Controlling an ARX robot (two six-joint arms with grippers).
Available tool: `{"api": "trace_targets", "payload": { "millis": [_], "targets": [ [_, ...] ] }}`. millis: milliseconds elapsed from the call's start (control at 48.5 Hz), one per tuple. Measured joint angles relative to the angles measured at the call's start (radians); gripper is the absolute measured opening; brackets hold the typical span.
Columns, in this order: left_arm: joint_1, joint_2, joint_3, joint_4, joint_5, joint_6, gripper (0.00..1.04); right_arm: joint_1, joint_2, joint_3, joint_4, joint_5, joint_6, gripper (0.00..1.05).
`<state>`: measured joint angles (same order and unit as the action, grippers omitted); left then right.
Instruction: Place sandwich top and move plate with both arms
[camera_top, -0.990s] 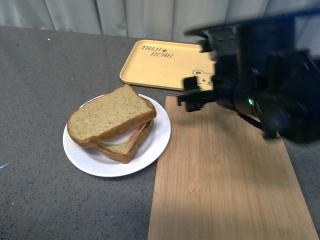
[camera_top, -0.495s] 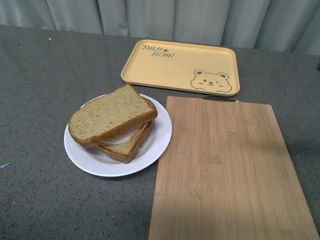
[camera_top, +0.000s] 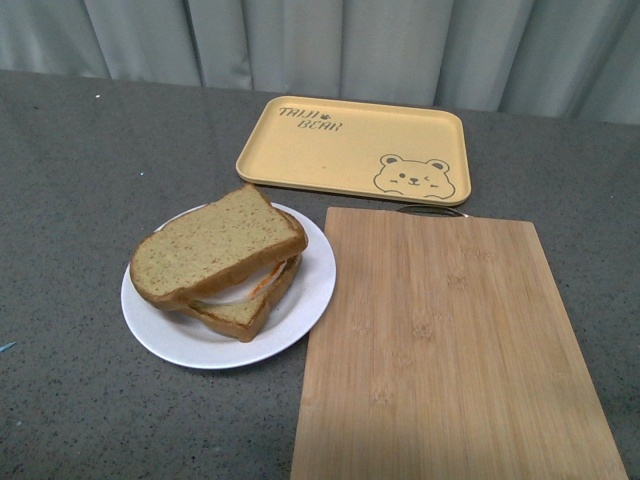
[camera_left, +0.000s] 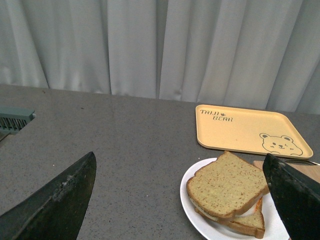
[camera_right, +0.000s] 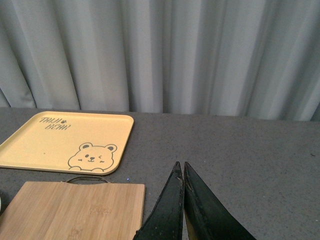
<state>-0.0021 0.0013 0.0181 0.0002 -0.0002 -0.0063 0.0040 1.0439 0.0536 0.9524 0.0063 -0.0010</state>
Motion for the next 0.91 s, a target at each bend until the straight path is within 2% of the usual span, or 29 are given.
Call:
{"api": "trace_targets", "payload": {
  "millis": [474, 908],
  "targets": [
    [0.000, 0.000, 0.000, 0.000, 0.000, 0.000, 0.98, -0.003, -0.502, -0.049, -0.418, -0.008, 0.000, 0.01],
    [0.000, 0.000, 0.000, 0.000, 0.000, 0.000, 0.98, -0.003, -0.724, -0.050, -0.630, -0.008, 0.000, 0.01]
  ]
}}
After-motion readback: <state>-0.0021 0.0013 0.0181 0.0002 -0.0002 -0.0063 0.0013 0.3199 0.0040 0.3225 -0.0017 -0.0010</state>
